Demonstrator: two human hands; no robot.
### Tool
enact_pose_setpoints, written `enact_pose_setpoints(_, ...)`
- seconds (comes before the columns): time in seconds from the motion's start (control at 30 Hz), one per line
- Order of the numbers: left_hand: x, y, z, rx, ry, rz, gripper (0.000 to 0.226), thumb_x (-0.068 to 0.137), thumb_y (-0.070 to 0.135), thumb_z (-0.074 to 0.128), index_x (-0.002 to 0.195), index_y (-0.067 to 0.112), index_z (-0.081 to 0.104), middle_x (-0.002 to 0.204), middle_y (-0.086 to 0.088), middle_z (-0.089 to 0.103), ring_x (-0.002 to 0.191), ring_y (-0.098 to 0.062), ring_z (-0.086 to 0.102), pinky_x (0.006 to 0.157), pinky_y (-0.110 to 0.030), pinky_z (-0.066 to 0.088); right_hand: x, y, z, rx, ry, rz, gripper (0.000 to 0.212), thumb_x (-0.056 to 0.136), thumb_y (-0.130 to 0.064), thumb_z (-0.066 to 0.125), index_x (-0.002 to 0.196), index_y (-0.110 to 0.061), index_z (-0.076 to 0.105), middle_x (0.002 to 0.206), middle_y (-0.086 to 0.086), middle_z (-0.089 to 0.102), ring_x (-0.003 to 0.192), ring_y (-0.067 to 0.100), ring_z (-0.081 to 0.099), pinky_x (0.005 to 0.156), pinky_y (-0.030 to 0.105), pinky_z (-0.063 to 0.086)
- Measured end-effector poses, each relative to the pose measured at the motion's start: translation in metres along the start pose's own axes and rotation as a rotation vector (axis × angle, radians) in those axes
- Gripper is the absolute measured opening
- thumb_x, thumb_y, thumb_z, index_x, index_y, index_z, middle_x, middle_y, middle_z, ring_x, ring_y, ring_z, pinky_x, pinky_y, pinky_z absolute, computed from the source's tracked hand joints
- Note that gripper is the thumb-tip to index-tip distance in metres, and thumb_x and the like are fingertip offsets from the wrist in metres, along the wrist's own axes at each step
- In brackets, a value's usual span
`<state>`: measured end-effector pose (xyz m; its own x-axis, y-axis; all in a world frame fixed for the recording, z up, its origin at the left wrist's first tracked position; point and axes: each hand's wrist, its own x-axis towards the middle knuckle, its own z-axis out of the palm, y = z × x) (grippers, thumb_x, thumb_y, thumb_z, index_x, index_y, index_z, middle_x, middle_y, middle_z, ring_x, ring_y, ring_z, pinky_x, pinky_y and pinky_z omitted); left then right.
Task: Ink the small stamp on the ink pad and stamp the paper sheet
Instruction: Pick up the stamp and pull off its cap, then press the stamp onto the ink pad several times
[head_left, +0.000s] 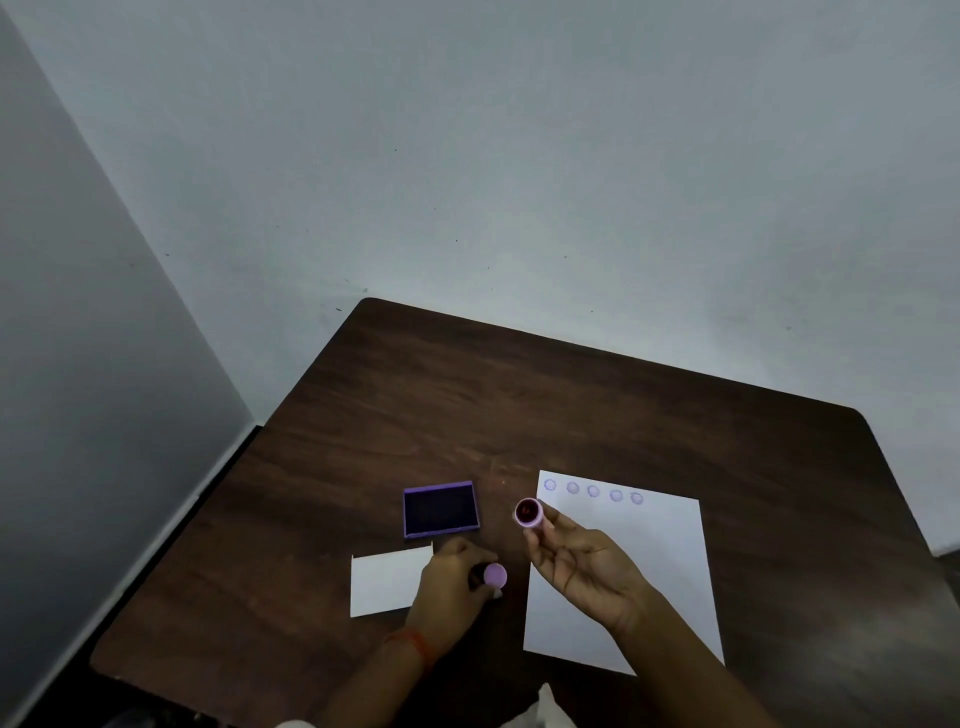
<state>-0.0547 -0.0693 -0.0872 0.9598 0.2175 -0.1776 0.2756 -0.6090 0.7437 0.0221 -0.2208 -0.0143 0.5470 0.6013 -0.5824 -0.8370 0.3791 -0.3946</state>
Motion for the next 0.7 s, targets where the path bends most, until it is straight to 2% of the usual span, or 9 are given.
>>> enact_pose_setpoints(0.1, 0.001, -0.001, -0.004, 0.005, 0.041, 0.016, 0.039, 0.078, 0.028, 0.071, 0.115, 0.022, 0.06, 0.123, 0.003, 0.059, 0.101, -0.006, 0.055, 0.085, -0.005, 0.034, 0.001, 0.001, 0.001, -0.005, -0.002, -0.022, 0.021, 0.067, 0.004, 0.063, 0.084, 0.001, 0.074, 0.092, 0.022, 0.075, 0.082, 0.03, 0.073, 0.061, 0.033, 0.063)
enact_pose_setpoints(0.17, 0.004, -0.002, -0.014, -0.001, 0.127, 0.037, 0.04, 0.077, 0.026, 0.071, 0.115, 0.024, 0.06, 0.12, 0.003, 0.058, 0.09, -0.001, 0.053, 0.074, -0.001, 0.036, 0.004, 0.002, 0.001, -0.012, 0.008, -0.041, 0.019, 0.065, 0.003, 0.065, 0.082, 0.0, 0.074, 0.092, 0.022, 0.075, 0.083, 0.03, 0.073, 0.061, 0.033, 0.062)
enact_pose_setpoints(0.2, 0.005, -0.003, -0.021, 0.009, 0.186, 0.045, 0.041, 0.076, 0.024, 0.072, 0.115, 0.024, 0.06, 0.12, 0.003, 0.058, 0.091, -0.002, 0.053, 0.074, -0.002, 0.037, 0.005, 0.002, 0.001, -0.027, 0.014, -0.048, 0.02, 0.064, 0.004, 0.066, 0.082, 0.0, 0.074, 0.091, 0.021, 0.075, 0.083, 0.029, 0.073, 0.06, 0.033, 0.062)
enact_pose_setpoints(0.23, 0.006, -0.006, -0.029, 0.028, 0.254, 0.045, 0.043, 0.074, 0.024, 0.073, 0.115, 0.024, 0.059, 0.12, 0.002, 0.057, 0.096, -0.005, 0.053, 0.08, -0.005, 0.037, 0.008, 0.002, 0.001, -0.051, 0.023, -0.053, 0.021, 0.064, 0.004, 0.067, 0.084, -0.001, 0.073, 0.091, 0.02, 0.075, 0.083, 0.028, 0.074, 0.06, 0.031, 0.062)
enact_pose_setpoints(0.33, 0.01, -0.022, -0.054, 0.129, 0.416, 0.008, 0.056, 0.071, 0.025, 0.077, 0.122, 0.022, 0.055, 0.129, -0.003, 0.053, 0.117, -0.019, 0.047, 0.098, -0.029, 0.041, 0.018, 0.002, 0.006, -0.186, 0.072, -0.073, 0.023, 0.072, 0.002, 0.066, 0.095, -0.002, 0.07, 0.091, 0.014, 0.077, 0.083, 0.022, 0.074, 0.061, 0.026, 0.061)
enact_pose_setpoints(0.43, 0.015, -0.037, -0.07, 0.173, 0.292, -0.049, 0.076, 0.073, 0.03, 0.075, 0.138, 0.022, 0.035, 0.15, -0.002, 0.034, 0.141, -0.023, 0.024, 0.115, -0.044, 0.024, 0.03, 0.006, 0.016, -0.425, 0.175, -0.136, 0.018, 0.082, 0.001, 0.062, 0.097, -0.006, 0.07, 0.091, 0.009, 0.076, 0.084, 0.018, 0.073, 0.06, 0.021, 0.059)
enact_pose_setpoints(0.5, 0.02, -0.046, -0.074, 0.195, 0.171, -0.056, 0.084, 0.077, 0.035, 0.069, 0.143, 0.021, 0.02, 0.156, 0.001, 0.016, 0.145, -0.021, 0.005, 0.118, -0.044, 0.007, 0.042, 0.013, 0.027, -0.669, 0.259, -0.194, 0.02, 0.081, -0.003, 0.067, 0.101, -0.007, 0.068, 0.093, 0.005, 0.073, 0.087, 0.017, 0.071, 0.061, 0.018, 0.058)
enact_pose_setpoints(0.6, 0.027, -0.053, -0.076, 0.197, 0.087, -0.046, 0.085, 0.081, 0.038, 0.065, 0.145, 0.018, 0.012, 0.158, -0.001, 0.007, 0.145, -0.021, -0.003, 0.118, -0.042, -0.001, 0.058, 0.023, 0.046, -1.012, 0.296, -0.322, 0.02, 0.075, -0.01, 0.074, 0.094, -0.011, 0.069, 0.089, 0.003, 0.07, 0.086, 0.017, 0.067, 0.067, 0.018, 0.056)
enact_pose_setpoints(0.7, 0.031, -0.055, -0.078, 0.197, 0.016, -0.041, 0.081, 0.083, 0.035, 0.062, 0.144, 0.015, 0.013, 0.158, -0.003, 0.009, 0.145, -0.023, -0.002, 0.118, -0.04, -0.002, 0.071, 0.034, 0.064, -1.378, 0.219, -0.506, 0.014, 0.077, -0.011, 0.072, 0.09, -0.01, 0.07, 0.091, 0.006, 0.07, 0.082, 0.017, 0.063, 0.069, 0.018, 0.05)
